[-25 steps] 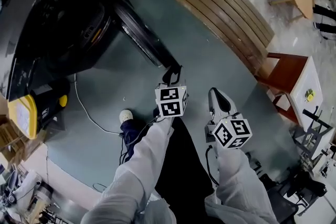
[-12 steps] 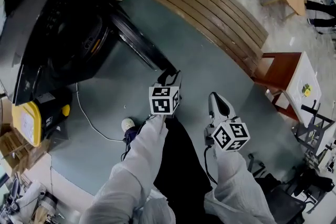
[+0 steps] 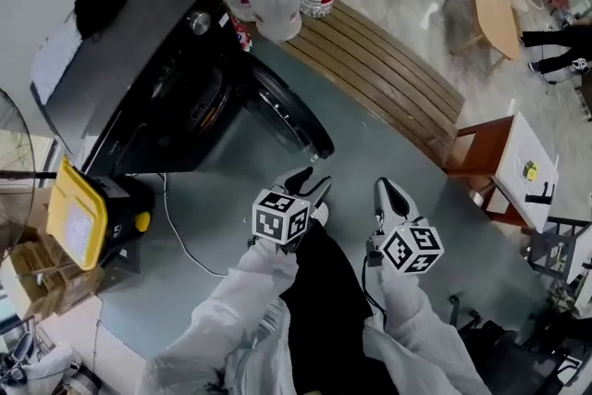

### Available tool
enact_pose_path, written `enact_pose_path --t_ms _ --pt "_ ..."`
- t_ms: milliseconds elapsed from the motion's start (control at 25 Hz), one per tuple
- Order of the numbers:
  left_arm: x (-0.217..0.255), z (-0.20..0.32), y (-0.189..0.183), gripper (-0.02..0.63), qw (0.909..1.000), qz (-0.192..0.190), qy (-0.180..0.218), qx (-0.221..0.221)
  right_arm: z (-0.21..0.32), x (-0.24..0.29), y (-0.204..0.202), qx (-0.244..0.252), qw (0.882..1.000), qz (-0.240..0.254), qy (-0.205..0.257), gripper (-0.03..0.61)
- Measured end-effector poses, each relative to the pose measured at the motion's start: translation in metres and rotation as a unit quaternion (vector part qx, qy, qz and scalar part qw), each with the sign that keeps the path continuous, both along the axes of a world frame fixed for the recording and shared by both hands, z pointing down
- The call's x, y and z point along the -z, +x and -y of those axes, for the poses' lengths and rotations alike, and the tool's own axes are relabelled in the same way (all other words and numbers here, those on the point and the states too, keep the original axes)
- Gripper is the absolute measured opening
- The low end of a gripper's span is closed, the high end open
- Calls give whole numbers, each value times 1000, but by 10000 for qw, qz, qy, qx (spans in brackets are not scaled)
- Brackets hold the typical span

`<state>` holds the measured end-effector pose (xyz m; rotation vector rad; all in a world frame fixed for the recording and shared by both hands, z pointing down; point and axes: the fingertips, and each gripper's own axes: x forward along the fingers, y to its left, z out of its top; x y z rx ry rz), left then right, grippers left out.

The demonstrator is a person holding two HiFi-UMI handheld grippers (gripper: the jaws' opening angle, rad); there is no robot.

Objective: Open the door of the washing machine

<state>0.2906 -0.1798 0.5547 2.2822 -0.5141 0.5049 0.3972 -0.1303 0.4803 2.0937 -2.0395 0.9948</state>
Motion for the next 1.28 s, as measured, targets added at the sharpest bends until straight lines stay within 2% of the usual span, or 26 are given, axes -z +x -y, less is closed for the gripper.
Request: enact_pose_path --t_ms 120,240,400,600,760,920,1120,1280 --pt "58 -3 -54 170 9989 -209 406 110 -10 30 -39 165 9997 -111 107 9" --pt "109 2 -110 128 9940 -367 975 327 -10 56 -76 372 9984 -232 347 9" --pt "162 -4 -184 32 9805 -439 1832 560 -15 85 -124 524 9956 -384 677 9" --pt "200 -18 -256 1 9645 -372 2501 764 -30 108 -183 832 9901 -662 915 9" --pt "204 -47 -286 -2 9601 -332 2656 814 -56 108 -218 1089 9868 -781 910 9" --pt "194 -74 -302 -2 9632 -338 2526 855 -78 105 -239 1173 9857 -761 942 9" --pt "190 -87 -319 -2 9646 -474 2387 1019 -89 106 -252 1123 9860 -718 998 11" --pt "188 -87 -331 -2 9633 -443 2401 1113 -89 109 -260 1108 9858 -743 1019 11"
